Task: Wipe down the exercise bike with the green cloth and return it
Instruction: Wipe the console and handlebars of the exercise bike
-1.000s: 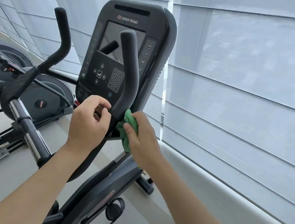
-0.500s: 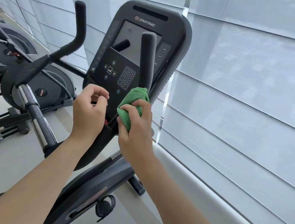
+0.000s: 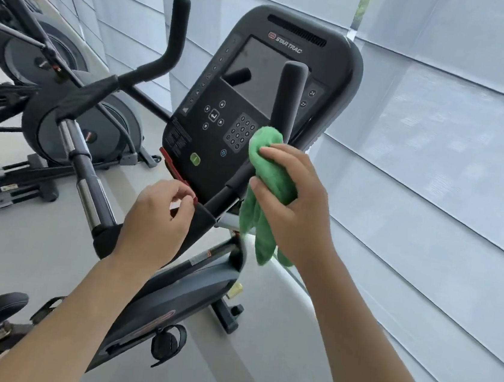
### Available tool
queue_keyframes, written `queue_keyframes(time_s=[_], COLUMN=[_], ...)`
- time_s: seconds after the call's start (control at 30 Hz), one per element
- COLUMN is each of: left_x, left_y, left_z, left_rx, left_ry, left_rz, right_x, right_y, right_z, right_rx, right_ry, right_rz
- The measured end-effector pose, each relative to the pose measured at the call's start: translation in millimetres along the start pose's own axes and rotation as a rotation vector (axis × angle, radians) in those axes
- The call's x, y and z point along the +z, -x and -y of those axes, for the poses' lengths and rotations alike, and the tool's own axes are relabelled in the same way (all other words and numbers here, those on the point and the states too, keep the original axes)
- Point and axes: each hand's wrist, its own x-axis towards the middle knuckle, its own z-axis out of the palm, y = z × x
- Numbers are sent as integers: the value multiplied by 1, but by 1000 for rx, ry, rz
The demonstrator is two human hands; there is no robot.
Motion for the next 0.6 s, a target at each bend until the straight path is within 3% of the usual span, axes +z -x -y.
queue_keyframes(time_s=[0.13, 0.2, 0.3, 0.43, 0.6], left_x=[-24, -30, -28, -25, -25], left_y=[21, 27, 29, 29, 31], left_z=[28, 35, 35, 36, 34], left_rx=[-11, -10, -53, -86, -94], left_ry=[-117, -129, -114, -101, -62], left_rz=[16, -11, -54, -84, -104], right_x=[27, 51, 71, 92, 100], right_y=[-36, -36, -36, -7, 16], right_z=[-19, -27, -23, -8, -6], right_rx=[-209, -321, -314, -305, -295], right_ry=[377, 527, 481, 401, 351], right_rz=[113, 89, 3, 190, 169])
